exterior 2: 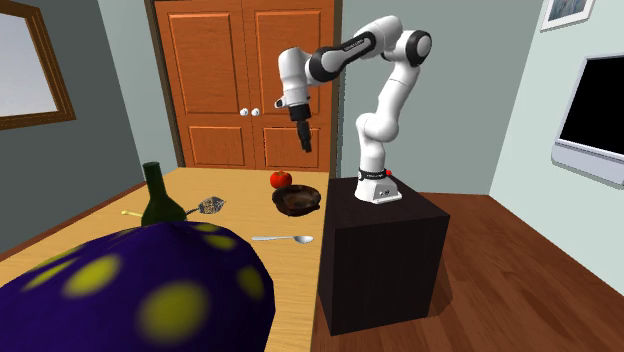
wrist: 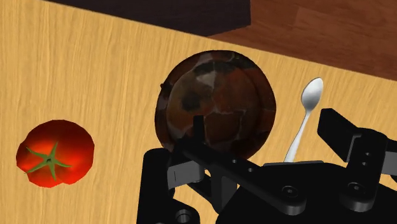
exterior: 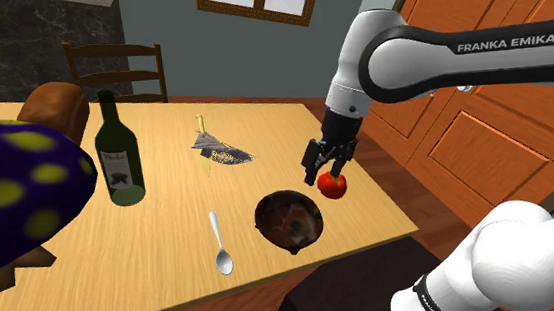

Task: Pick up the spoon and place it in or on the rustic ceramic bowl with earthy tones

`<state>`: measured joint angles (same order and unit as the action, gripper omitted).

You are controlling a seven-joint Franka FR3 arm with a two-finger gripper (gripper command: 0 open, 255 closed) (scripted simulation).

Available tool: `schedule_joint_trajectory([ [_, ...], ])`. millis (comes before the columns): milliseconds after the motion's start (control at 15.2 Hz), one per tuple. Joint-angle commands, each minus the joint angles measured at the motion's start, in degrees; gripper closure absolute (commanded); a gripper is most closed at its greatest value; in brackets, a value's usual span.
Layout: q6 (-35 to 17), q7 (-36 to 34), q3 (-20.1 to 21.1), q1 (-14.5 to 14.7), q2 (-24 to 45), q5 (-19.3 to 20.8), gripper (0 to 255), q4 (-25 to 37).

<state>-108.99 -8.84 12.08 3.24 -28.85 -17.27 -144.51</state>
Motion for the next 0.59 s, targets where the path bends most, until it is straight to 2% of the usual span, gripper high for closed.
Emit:
schedule_joint_trajectory([
  [0,-3.9,-2.3,1.8,0.4,3.2,-1.1,0,0.0],
  [264,-11.6,-7.0,5.4,0.9,10.9,-2.3,0,1.3],
  [528,-18.9,-12.2,8.4,1.3,19.7,-1.9,0,4.0],
])
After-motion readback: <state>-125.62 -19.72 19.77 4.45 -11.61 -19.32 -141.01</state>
